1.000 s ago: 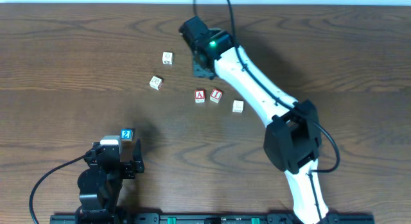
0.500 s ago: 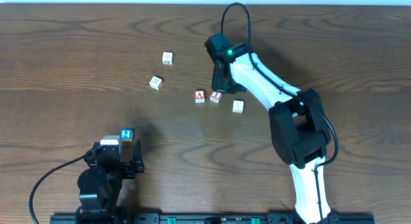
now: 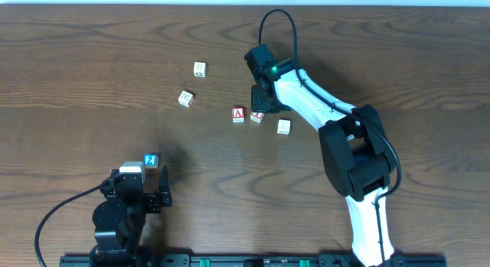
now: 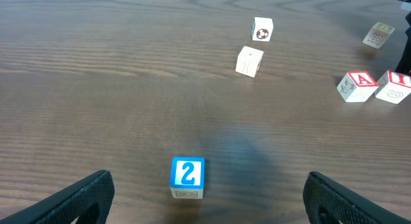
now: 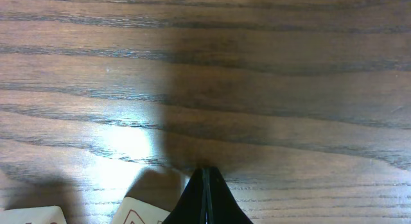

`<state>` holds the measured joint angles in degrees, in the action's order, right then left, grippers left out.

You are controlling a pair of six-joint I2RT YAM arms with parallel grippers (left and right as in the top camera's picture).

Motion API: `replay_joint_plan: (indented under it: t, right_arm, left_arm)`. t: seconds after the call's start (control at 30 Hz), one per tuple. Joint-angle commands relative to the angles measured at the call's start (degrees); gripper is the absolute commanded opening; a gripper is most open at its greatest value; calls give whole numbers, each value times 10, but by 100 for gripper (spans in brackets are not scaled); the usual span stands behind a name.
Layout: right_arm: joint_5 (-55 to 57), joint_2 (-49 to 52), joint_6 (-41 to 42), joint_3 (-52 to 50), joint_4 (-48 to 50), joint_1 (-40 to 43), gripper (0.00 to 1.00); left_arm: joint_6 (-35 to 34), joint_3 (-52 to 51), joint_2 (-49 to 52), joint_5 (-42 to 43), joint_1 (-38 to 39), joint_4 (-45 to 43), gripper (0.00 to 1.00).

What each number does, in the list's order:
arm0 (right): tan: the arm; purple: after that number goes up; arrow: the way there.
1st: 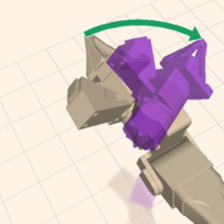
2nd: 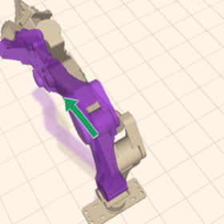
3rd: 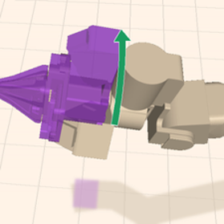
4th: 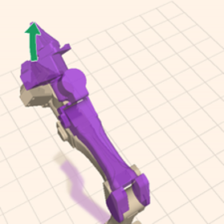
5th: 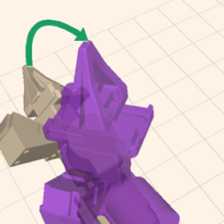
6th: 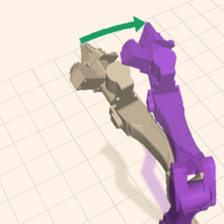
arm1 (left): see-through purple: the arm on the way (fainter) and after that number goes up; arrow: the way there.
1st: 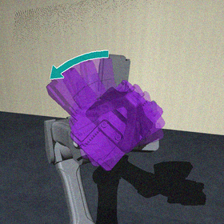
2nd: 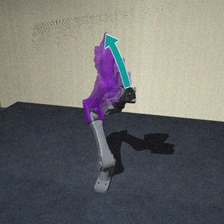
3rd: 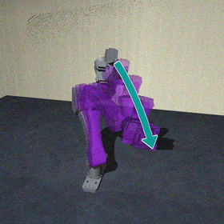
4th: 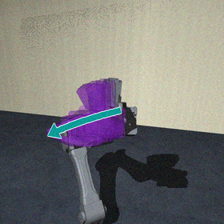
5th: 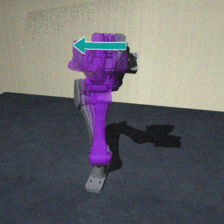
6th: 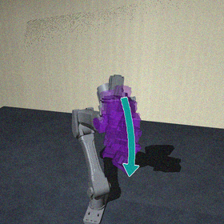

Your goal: Spell out Ai2

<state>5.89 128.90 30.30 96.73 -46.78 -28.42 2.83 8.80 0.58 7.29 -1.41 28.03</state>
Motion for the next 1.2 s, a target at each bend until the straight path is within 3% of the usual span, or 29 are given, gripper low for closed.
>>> replay_joint_plan:
  t: [0.0, 0.67, 1.17]
  right_arm:
    - [-6, -4, -18, -9, 6, -5, 1]
    - [-12, -4, -55, -9, 21, -16, 1]
    - [-6, -50, -10, -8, -71, -7, 2]
  left_arm:
    - [-2, -10, -3, 0, -1, -1, 95]
    - [-2, -10, -3, 0, -1, -1, 95]
    - [-2, -10, -3, 0, -1, -1, 95]
